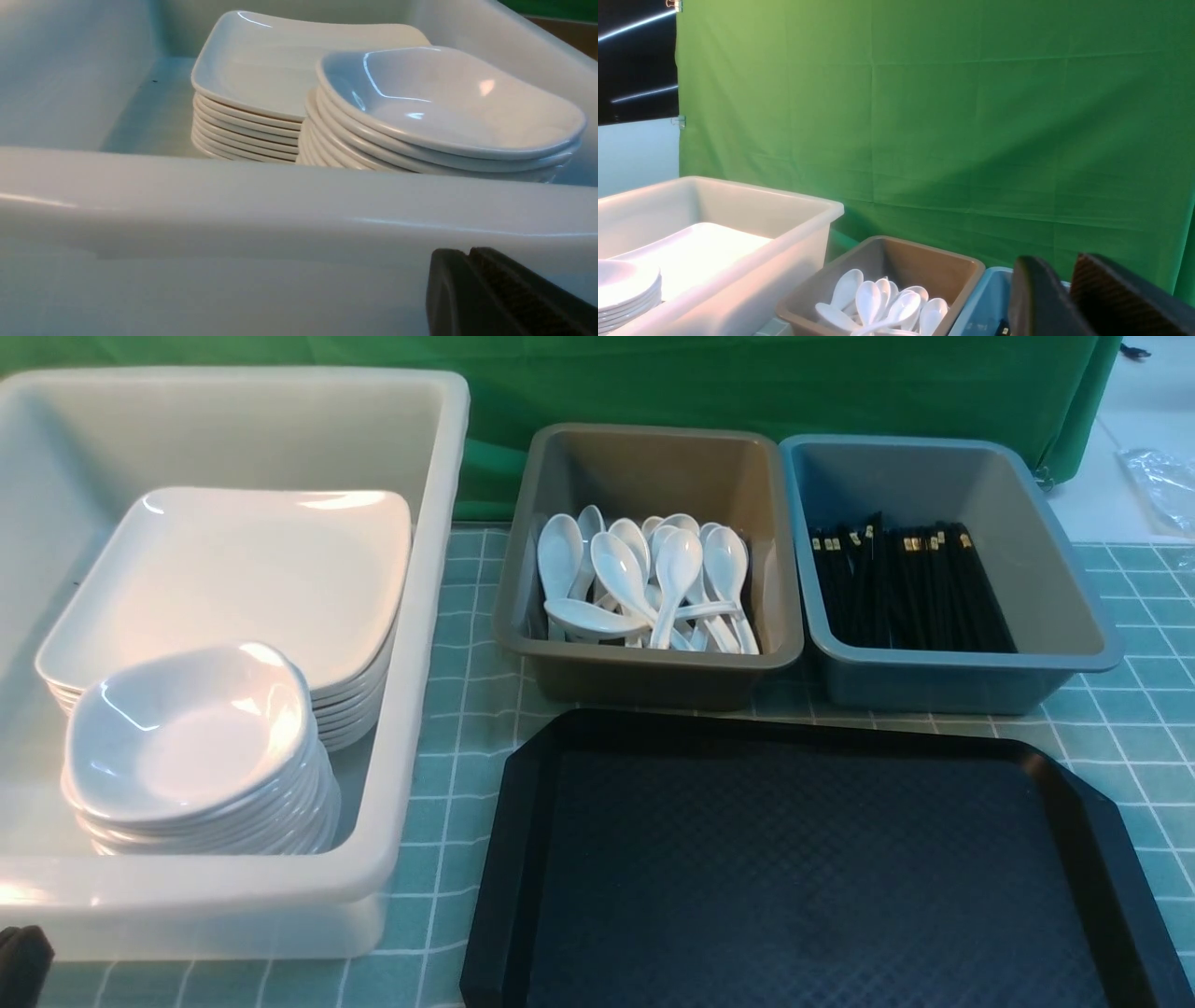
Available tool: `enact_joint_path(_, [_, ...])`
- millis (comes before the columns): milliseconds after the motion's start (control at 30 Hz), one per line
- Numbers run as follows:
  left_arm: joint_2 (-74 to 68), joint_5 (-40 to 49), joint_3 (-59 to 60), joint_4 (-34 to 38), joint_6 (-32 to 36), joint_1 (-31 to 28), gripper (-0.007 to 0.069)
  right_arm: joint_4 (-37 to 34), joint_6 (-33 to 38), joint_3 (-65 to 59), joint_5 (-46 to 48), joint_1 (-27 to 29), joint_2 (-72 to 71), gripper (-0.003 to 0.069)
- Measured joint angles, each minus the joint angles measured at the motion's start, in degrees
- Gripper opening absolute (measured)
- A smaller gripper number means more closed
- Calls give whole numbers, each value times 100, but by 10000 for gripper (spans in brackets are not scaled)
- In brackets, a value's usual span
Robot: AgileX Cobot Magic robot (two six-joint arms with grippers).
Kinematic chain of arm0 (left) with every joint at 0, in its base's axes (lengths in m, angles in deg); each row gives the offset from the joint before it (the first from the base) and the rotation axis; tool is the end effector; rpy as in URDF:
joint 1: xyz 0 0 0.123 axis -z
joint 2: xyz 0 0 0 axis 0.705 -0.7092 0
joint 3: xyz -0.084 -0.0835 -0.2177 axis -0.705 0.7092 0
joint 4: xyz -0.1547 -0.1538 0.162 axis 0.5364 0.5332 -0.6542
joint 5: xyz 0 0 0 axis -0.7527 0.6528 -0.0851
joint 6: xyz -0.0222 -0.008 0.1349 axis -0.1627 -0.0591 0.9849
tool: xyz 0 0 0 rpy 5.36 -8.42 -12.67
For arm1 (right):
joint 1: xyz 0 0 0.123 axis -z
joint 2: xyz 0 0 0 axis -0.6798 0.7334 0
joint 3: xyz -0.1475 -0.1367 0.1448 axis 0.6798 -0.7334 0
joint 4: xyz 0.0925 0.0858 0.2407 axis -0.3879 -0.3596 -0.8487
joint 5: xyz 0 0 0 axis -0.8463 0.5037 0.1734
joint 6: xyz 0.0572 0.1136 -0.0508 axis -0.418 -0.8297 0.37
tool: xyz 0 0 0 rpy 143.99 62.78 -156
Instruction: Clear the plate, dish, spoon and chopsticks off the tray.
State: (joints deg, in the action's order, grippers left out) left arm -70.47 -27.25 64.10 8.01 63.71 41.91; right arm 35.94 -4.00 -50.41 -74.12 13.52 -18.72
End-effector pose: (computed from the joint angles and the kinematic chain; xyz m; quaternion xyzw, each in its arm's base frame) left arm 0.1590 0.0073 0.1834 -0.0141 0.7571 0.0171 0.6530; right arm 0.1125 0.0573 0.3791 -0.1639 0.5555 0.1498 0.8013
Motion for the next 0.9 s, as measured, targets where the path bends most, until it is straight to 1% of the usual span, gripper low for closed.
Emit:
enact_joint_path(100, [0,0,0,20,0,-110,11,0,0,0,0,0,0,169])
enact_joint_path(567, [0,17,0,-1,6,-25,11,0,0,0,0,0,0,212])
enact_joint_path(900, [0,17,0,-65,13,-25,13,0,-4,0,0,0,0,216])
